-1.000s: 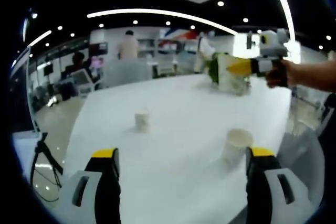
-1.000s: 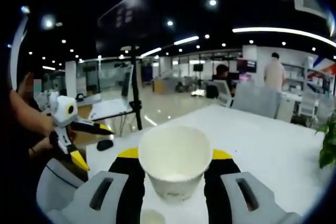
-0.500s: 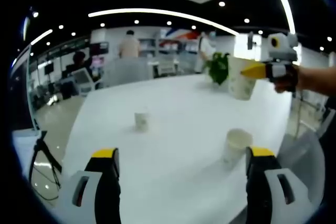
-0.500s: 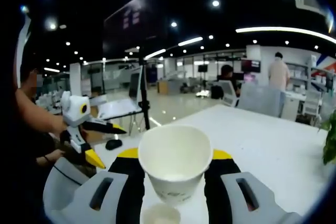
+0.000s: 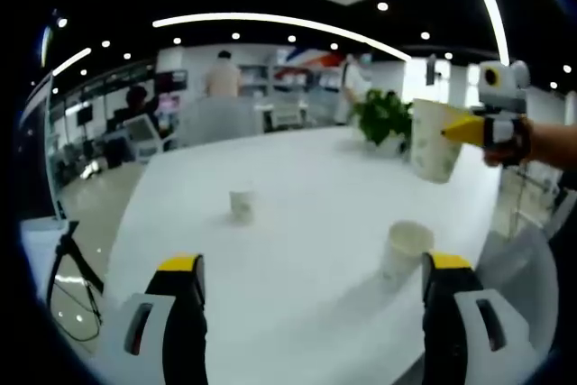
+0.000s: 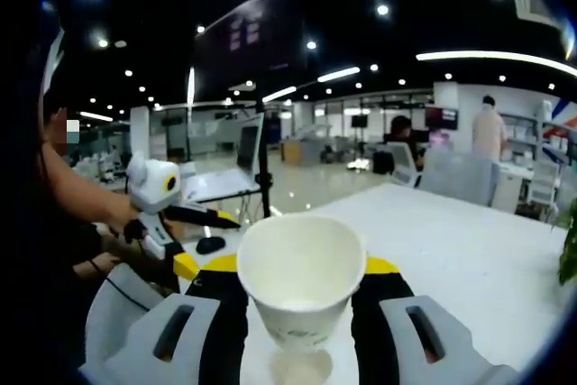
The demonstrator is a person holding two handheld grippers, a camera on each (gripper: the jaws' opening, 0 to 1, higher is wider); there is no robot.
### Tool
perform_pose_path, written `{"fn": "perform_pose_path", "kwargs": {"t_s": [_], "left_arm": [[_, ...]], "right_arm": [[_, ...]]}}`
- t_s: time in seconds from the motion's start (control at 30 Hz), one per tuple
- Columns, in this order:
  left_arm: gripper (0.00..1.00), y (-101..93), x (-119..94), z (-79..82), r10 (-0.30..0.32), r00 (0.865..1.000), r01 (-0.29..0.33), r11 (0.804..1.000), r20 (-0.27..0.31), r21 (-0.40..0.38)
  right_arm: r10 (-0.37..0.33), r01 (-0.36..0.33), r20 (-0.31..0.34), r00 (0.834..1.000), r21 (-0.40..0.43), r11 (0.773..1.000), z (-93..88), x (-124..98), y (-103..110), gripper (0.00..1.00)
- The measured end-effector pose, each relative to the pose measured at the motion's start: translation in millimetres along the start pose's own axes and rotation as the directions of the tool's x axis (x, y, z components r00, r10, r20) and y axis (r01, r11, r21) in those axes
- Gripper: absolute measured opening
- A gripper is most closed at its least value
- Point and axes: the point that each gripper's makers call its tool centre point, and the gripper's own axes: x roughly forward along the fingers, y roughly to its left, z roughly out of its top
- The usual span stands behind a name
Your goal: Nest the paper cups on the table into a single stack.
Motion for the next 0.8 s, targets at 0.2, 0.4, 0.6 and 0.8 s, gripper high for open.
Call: {"fn": "perform_pose_path", "kwargs": {"t_s": [0.2, 0.4, 0.6, 0.8], "left_arm": [[0.99, -3.2, 2.4, -1.9, -0.005, 1.000, 0.005, 1.000, -0.003, -0.002], [0.99, -4.6, 3.5, -1.6, -0.007, 1.000, 0.007, 1.000, -0.002, -0.002], [0.99, -5.0, 3.9, -1.1, -0.008, 1.000, 0.008, 1.000, -0.001, -0.002], [0.99, -4.3, 2.0, -3.7, -0.006, 1.000, 0.006, 1.000, -0.007, -0.004]], "right_arm": [[0.012, -0.013, 0.026, 1.000, 0.021, 1.000, -1.2, -3.0, 5.2, 0.41], [0.019, -0.019, 0.024, 1.000, 0.021, 1.000, -4.6, -2.7, 7.2, 0.41], [0.010, -0.010, 0.029, 1.000, 0.026, 1.000, -19.1, -0.7, 6.5, 0.42], [0.005, -0.006, 0.045, 0.999, 0.012, 1.000, -26.4, 0.5, 6.2, 0.42]]}}
